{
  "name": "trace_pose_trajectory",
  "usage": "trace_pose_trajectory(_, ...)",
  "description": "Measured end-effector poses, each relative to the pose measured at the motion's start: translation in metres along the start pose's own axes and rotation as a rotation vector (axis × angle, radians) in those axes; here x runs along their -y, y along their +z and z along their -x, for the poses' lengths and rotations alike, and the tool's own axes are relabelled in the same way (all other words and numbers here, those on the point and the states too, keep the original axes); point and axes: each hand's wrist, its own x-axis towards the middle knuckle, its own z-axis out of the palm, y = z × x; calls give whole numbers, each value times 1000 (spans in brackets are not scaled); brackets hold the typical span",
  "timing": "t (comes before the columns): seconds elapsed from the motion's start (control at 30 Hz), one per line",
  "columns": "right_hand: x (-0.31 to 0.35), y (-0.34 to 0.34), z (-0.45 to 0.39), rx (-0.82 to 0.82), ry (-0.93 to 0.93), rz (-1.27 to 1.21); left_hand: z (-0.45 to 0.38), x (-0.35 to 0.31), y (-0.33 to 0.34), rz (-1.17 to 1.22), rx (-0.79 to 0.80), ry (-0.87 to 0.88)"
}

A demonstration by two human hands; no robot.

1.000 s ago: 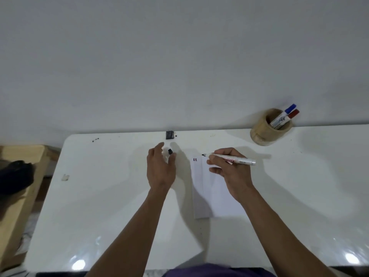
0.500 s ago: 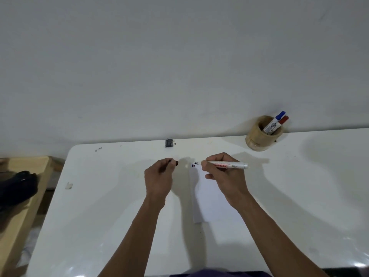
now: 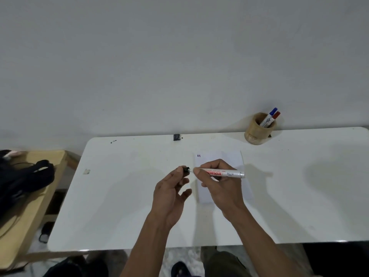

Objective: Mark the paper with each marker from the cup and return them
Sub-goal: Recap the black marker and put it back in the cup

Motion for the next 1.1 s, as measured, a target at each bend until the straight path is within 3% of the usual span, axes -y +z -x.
trace_pose_trajectory(0.43,-9,6,61,-53,54,-103,51,15,-22,-125,67,87)
trace_pose_trajectory(0.73,-6,1,70,32,132,-287,58,18,-29,-155,39,108)
trace_pose_trajectory(0.83,-1,-13,69,-35,153,-391,54,15,-32,-112,0,128)
trace_pose_trajectory(0.9,3,-28,67,-79,122,-321,51,10,-31,-128,1,156)
trace_pose_trajectory(1.1,11,-58,51,-3,-102,366,44,2,11,-416,67,320)
